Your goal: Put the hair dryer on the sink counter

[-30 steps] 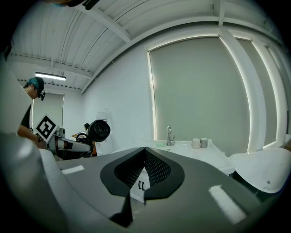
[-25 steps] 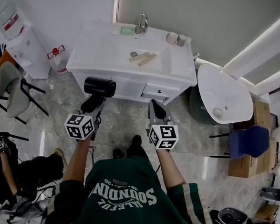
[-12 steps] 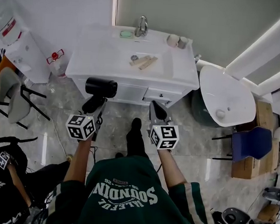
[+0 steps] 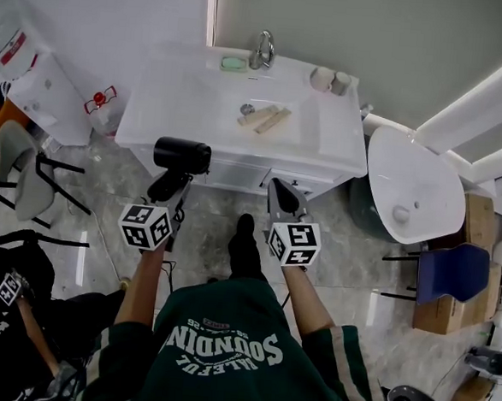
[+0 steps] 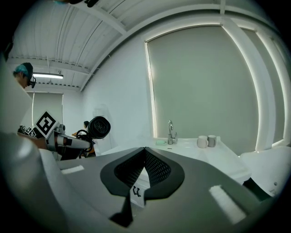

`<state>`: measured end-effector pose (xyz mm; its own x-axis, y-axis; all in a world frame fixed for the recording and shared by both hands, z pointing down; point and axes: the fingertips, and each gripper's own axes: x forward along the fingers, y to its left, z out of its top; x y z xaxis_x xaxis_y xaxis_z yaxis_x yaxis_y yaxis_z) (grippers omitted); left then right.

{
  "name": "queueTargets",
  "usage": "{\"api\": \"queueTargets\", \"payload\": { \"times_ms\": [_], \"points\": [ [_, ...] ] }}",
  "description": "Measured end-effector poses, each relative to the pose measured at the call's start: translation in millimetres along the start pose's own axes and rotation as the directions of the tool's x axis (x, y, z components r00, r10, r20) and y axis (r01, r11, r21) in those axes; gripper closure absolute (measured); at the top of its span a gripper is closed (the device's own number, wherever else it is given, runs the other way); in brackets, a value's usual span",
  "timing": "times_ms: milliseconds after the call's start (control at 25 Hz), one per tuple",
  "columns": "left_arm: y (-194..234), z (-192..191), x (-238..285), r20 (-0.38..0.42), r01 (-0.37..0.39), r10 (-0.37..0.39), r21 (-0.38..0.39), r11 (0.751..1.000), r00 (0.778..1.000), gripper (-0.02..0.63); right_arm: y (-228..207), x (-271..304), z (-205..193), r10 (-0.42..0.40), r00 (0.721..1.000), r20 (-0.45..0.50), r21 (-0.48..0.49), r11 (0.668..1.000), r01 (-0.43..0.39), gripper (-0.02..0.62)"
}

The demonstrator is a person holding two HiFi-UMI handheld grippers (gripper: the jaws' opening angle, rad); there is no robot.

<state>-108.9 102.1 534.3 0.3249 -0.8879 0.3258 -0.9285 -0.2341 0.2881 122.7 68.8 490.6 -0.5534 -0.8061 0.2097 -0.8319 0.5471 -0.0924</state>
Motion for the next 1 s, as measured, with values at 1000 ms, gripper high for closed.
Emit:
{"api": "queueTargets", "payload": {
  "times_ms": [1000],
  "points": [
    [55,100,187,0.022,-0.134,0.135,-0.05,0.99,0.991,0.357,-118,224,60,0.178,0.983,-0.052,0.001,0.984,-0.178,0.593]
  ]
}}
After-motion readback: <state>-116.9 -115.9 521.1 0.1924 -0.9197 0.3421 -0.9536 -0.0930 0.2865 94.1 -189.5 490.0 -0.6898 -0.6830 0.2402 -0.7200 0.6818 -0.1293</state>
